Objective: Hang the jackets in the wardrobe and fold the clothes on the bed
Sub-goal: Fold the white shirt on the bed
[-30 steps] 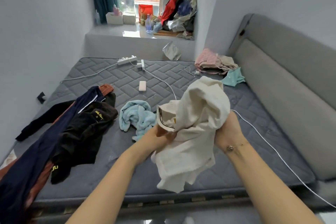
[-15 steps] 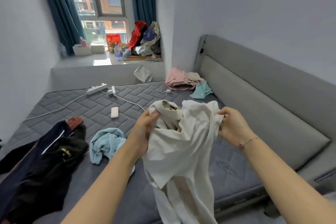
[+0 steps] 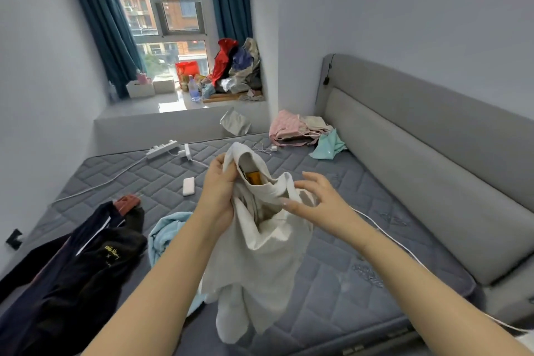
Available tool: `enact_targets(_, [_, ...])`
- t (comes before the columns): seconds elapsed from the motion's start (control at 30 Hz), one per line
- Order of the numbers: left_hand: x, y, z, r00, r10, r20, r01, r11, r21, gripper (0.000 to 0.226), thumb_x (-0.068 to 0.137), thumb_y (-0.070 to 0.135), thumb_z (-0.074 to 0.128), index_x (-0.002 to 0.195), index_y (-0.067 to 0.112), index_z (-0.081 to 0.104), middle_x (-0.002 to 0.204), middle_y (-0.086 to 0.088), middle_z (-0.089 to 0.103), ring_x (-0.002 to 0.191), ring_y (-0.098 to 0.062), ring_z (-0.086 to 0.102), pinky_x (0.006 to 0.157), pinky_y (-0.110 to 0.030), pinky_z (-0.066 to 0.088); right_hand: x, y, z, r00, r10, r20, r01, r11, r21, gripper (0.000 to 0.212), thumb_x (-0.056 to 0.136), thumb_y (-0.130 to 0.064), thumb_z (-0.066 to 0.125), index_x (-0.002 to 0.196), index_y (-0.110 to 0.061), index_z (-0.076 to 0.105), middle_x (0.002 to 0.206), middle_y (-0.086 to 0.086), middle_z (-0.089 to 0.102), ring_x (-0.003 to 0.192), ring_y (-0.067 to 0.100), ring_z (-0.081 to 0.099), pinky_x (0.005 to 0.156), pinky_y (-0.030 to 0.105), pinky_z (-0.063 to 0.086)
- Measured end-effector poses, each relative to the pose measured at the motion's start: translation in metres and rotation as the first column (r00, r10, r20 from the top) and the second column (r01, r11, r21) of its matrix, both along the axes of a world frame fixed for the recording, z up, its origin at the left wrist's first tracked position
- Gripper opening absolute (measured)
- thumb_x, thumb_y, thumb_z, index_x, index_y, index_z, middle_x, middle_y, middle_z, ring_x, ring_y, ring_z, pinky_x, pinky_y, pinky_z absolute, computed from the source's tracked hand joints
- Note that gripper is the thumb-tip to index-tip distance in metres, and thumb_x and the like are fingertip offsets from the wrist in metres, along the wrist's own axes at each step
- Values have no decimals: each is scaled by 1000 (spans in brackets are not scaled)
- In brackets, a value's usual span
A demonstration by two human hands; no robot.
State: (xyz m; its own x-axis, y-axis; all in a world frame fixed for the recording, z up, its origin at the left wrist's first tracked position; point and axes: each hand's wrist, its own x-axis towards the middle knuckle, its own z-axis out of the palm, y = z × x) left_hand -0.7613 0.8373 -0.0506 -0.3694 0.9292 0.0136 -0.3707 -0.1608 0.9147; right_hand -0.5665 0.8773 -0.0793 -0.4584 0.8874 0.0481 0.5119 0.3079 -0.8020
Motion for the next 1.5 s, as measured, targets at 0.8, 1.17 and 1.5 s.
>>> enact_targets(0.8, [-81,-5,5,655,-41,-754,56,998,-6,48,95,46,51,97,-2,59,83,0,54,75,-9,50,69,-25,39,-1,63,95,851,-53,-522,42,999,-33,26,91,-39,62,68,-28,59,73,-11,56,73,7,52,74,25,41])
enact_targets(1.17, [-89,-3,-16,445,-235,-864,142,971,-191,51,73,9,84,113,28,58,86,-1,62,78,-15,56,73,-26,43,67,19,94,964,146,-224,-153,988,-16,32,77,-11,75,52,-26,61,54,-16,51,52,-4,46,49,10,36])
enact_targets(1.5, [-54,-11,-66,242,-495,-834,264,861,-435,14,101,21,52,97,26,64,101,4,66,97,-17,59,76,-18,47,122,-43,111,997,72,33,-75,991,113,34,82,-2,74,67,-9,44,68,-1,42,60,6,35,53,13,28])
